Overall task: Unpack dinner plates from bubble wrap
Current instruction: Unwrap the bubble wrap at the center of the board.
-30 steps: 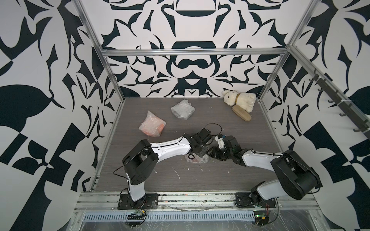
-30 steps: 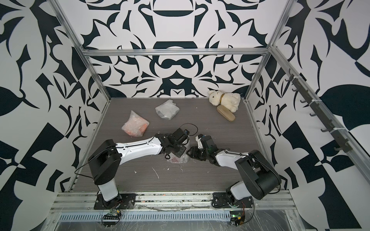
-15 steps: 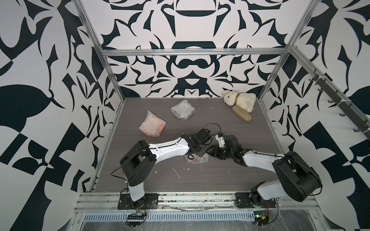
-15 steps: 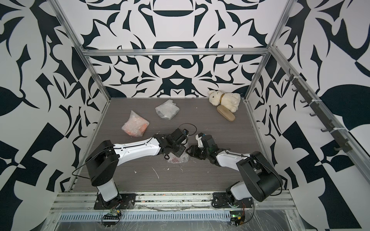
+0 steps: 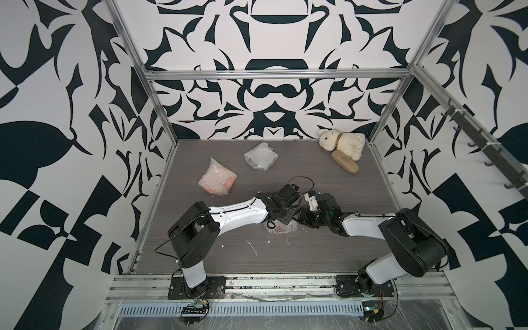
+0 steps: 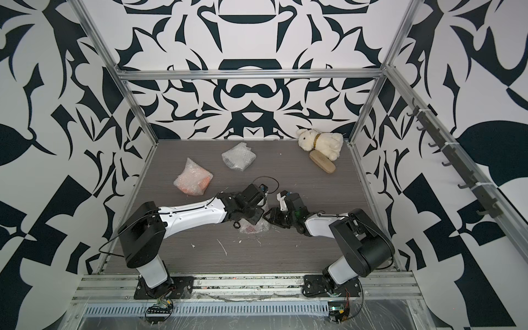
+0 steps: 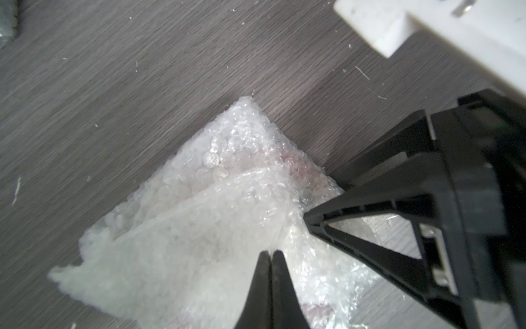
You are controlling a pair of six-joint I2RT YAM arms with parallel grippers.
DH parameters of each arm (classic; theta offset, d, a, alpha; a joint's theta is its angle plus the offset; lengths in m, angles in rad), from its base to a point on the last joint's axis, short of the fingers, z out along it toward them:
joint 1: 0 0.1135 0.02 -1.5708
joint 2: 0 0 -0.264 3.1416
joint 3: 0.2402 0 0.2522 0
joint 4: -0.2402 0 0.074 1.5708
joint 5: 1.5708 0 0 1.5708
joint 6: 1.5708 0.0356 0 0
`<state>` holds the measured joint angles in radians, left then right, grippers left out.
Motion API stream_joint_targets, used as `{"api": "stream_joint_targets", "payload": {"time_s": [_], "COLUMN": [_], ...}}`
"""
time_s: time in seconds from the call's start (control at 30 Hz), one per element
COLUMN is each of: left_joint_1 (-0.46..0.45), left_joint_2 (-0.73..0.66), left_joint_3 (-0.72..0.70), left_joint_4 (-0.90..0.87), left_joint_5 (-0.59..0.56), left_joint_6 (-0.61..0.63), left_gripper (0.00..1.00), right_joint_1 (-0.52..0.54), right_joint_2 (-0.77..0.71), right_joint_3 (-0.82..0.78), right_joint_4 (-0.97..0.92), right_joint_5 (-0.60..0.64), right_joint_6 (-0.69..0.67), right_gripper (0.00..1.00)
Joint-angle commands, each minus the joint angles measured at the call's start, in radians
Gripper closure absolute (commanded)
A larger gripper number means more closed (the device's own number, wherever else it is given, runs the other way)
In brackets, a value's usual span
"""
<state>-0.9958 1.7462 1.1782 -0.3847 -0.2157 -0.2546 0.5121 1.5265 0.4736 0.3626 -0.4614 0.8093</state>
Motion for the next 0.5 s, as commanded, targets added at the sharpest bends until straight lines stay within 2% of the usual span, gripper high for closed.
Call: {"api": "stream_joint_targets", "payload": {"time_s": [0.0, 0.47], "left_joint_1": [-0.002, -0.002], "left_joint_2": [-0.055, -0.115], "left_joint_3": [-0.015, -0.074], "left_joint_4": [0.059, 0.122], "left_joint_5": [0.016, -0.007], "left_joint_6": [-0.015, -0.03], "left_gripper": [1.0, 1.0], "right_joint_1": [0.015, 0.018], "right_joint_2": [0.013, 0.013], "right_joint_3": [0.014, 0.023], "right_joint_4": [-0.095, -0.175], "right_joint_5": [0.069, 0.141], "right_joint_6": [-0.029, -0.039], "right_gripper": [0.53, 0.53]}}
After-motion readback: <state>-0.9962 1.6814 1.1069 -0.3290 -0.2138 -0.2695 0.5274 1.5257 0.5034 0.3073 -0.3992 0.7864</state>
